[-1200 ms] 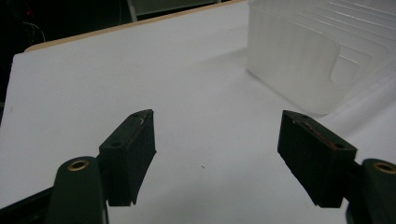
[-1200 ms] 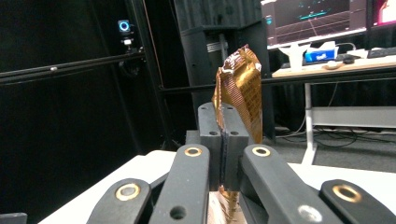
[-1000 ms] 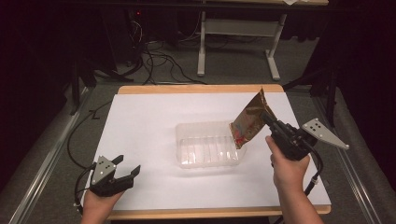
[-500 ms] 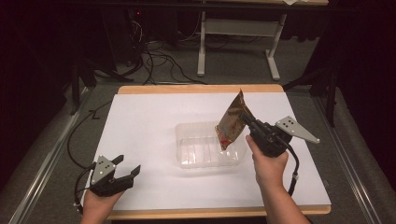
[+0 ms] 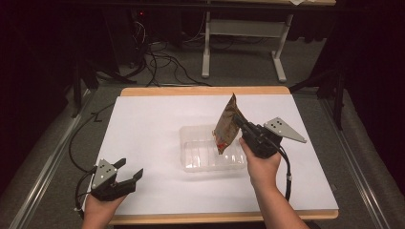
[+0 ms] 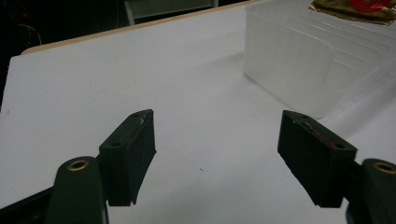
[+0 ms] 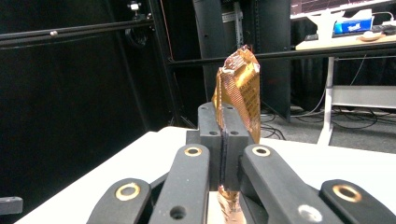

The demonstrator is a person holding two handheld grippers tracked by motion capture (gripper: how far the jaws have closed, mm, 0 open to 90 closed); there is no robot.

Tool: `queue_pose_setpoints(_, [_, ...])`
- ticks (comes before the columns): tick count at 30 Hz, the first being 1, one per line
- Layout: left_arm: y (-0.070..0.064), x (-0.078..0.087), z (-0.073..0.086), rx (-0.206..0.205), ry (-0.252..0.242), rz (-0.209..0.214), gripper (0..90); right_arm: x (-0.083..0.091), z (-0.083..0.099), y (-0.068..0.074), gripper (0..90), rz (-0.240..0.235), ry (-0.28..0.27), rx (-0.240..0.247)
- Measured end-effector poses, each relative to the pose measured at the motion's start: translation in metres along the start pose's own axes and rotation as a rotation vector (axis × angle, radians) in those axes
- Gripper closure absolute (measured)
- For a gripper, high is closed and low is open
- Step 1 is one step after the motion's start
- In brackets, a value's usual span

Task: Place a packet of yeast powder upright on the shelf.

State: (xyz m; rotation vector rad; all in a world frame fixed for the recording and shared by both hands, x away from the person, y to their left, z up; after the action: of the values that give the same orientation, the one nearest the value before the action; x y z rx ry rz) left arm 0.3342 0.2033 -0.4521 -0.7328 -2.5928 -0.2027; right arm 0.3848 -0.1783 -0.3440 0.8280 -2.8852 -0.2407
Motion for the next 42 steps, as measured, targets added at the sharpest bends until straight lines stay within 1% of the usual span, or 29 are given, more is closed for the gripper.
queue_pose_setpoints(8, [-0.001,0.0,0.0,0.0,0.0,0.002,28.2,-0.005,0.007,-0.002,90.0,0.015,0.02,0.009])
queue_pose_setpoints(10, [-0.001,-0.001,0.0,0.003,0.001,0.006,28.3,-0.007,0.01,-0.003,90.0,0.021,0.025,0.004])
queue_pose_setpoints(14, [-0.002,-0.002,0.001,-0.004,0.009,0.006,28.3,-0.01,0.013,-0.002,90.0,0.012,0.033,-0.002])
queue_pose_setpoints(18, [-0.001,-0.001,0.001,-0.007,0.006,0.003,28.2,-0.014,0.015,0.003,90.0,0.001,0.035,0.0])
queue_pose_setpoints(19, [-0.001,0.0,0.0,-0.003,0.003,0.002,28.2,-0.015,0.016,0.005,90.0,-0.004,0.037,0.003])
queue_pose_setpoints(22, [-0.001,0.0,0.0,-0.001,0.002,0.002,28.2,-0.019,0.02,0.01,90.0,-0.012,0.05,0.007])
queue_pose_setpoints(27, [-0.001,0.0,0.0,-0.009,0.004,0.002,28.2,-0.026,0.027,0.017,90.0,-0.025,0.08,0.029])
queue_pose_setpoints(28, [-0.001,0.0,0.0,-0.006,0.004,0.003,28.2,-0.026,0.028,0.018,90.0,-0.027,0.085,0.024])
queue_pose_setpoints(31, [0.0,0.0,0.0,-0.001,0.002,0.002,28.2,-0.027,0.031,0.019,90.0,-0.035,0.091,0.026])
queue_pose_setpoints(40, [-0.001,0.0,0.0,-0.005,0.003,0.004,28.2,-0.026,0.041,0.019,90.0,-0.039,0.118,0.024])
queue_pose_setpoints(42, [-0.001,-0.001,0.0,-0.004,0.003,0.003,28.2,-0.026,0.044,0.018,90.0,-0.041,0.127,0.018])
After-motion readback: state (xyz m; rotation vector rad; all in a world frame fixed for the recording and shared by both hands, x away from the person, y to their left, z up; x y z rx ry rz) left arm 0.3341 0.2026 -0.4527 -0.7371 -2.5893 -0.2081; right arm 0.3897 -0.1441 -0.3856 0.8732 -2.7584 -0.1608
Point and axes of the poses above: each handheld gripper's, and its own axes: x roughly backward along the jaws, z roughly out of its underside, y roughly to its left, the point moved 5 cm from there along -x, roughly forward along the jaws, and after that the axes turned 2 degrees about -z, right-handed, at the moved point
